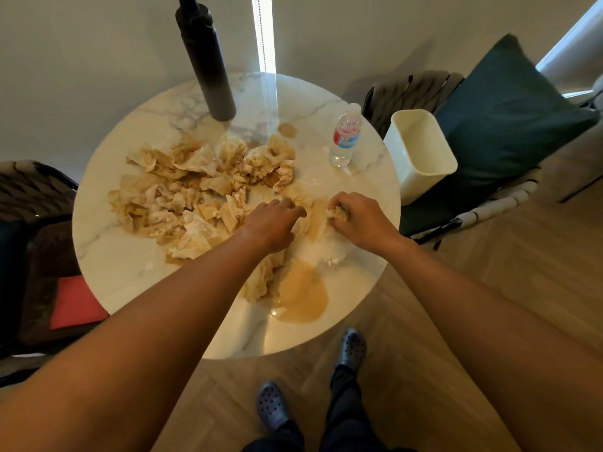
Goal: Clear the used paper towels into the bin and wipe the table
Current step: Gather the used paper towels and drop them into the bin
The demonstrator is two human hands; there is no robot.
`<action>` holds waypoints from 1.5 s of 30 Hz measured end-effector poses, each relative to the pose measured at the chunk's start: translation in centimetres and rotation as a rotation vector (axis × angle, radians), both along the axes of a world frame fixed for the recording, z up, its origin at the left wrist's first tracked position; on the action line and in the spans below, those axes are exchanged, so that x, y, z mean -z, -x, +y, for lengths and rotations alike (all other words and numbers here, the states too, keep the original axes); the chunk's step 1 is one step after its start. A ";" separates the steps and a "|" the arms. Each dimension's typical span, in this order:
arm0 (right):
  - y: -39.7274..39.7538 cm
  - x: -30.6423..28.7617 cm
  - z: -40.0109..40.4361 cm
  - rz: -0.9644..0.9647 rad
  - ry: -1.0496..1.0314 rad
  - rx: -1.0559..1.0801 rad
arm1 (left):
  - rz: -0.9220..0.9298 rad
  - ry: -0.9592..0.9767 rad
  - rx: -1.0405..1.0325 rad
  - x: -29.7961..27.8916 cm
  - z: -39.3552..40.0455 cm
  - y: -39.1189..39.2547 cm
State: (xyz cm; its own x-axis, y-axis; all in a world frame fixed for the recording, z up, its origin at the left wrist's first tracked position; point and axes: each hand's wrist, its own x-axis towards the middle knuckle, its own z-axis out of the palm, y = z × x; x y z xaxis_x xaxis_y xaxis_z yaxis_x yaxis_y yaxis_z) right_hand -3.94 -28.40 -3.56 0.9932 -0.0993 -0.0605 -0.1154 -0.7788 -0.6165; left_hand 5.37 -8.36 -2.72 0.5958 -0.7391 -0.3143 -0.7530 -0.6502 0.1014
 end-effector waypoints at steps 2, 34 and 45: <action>-0.5 0.5 -1.2 -0.006 0.009 -0.033 | 0.007 -0.033 -0.047 0.6 -1.2 -0.3; -5.3 -0.6 -14.1 -0.036 -0.066 -0.211 | -0.002 0.186 -0.363 -1.5 -12.4 -2.3; -3.7 -1.9 -24.2 -0.080 0.006 0.143 | 0.036 0.334 -0.205 -3.7 -25.1 -3.0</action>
